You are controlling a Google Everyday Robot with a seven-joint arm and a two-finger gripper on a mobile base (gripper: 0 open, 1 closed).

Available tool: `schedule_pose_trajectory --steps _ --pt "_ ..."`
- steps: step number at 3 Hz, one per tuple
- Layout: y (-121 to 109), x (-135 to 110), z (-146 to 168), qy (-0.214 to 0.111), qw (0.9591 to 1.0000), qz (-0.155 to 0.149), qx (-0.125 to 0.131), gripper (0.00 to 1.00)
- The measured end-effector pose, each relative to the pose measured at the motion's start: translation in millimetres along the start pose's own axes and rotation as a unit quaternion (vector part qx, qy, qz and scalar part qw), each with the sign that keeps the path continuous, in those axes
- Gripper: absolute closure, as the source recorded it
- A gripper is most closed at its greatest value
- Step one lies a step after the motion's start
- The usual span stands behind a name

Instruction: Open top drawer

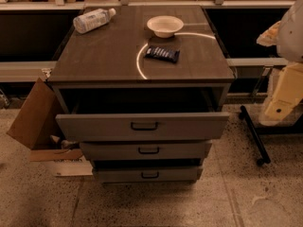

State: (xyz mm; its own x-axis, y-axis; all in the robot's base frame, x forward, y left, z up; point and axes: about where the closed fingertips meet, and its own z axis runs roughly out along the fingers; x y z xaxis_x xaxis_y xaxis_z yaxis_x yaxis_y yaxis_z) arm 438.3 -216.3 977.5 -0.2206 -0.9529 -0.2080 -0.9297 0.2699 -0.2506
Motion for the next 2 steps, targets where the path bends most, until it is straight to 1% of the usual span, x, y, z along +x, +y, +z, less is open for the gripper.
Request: schedule_pose_trajectory --steps 1,2 --pt "0.0 0.0 0.1 0.000 1.0000 0.000 0.000 0.00" --pt "4.2 -0.2 14.3 -0.022 0.9997 0.000 -0.008 0.00"
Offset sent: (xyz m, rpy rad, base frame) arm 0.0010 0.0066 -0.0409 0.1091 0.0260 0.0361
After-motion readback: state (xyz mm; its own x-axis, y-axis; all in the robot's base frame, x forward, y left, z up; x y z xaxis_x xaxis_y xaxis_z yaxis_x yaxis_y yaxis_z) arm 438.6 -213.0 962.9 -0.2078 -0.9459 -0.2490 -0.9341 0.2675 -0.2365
